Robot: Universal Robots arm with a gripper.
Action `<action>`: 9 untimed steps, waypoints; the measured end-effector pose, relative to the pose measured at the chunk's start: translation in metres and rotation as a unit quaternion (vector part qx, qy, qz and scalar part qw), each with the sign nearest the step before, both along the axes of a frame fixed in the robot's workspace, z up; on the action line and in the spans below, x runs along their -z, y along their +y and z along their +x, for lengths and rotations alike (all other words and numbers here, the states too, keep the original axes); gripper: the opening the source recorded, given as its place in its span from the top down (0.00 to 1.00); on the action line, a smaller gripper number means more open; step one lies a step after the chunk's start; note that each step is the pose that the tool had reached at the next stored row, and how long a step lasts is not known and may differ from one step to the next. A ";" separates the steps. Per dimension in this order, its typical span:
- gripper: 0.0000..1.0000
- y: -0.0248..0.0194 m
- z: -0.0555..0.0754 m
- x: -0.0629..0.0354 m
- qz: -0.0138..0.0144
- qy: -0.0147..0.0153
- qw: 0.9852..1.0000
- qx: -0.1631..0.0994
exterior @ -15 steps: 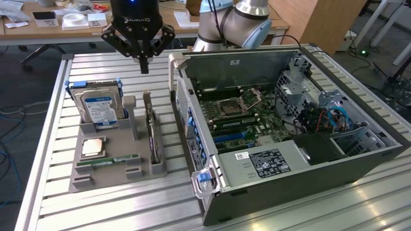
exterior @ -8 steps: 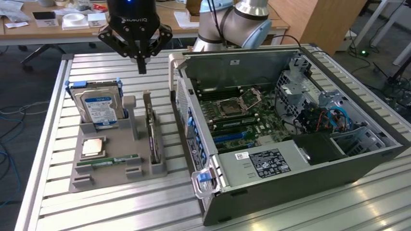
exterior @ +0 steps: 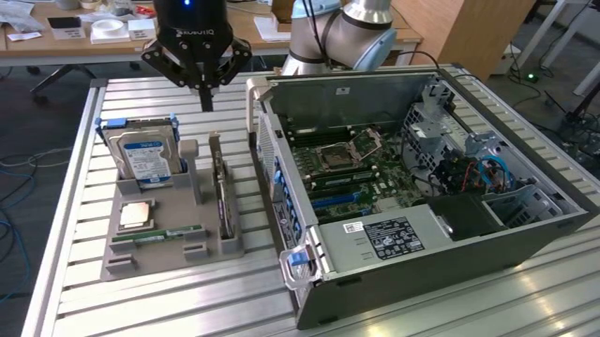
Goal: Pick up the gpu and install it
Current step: 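Reach for the gpu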
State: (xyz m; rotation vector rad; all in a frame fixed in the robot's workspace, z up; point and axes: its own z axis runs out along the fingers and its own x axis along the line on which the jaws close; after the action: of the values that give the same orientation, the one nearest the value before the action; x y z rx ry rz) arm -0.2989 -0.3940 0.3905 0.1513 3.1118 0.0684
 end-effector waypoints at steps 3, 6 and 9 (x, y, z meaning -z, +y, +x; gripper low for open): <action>0.89 -0.0050 0.000 0.0000 0.000 0.000 1.000 0.000; 0.89 -0.0105 -0.001 0.0000 0.000 0.000 1.000 0.000; 0.89 -0.0159 -0.002 0.0000 0.000 0.000 1.000 0.000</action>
State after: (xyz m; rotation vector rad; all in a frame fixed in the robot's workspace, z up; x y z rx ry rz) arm -0.3009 -0.4099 0.3905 0.1512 3.1118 0.0684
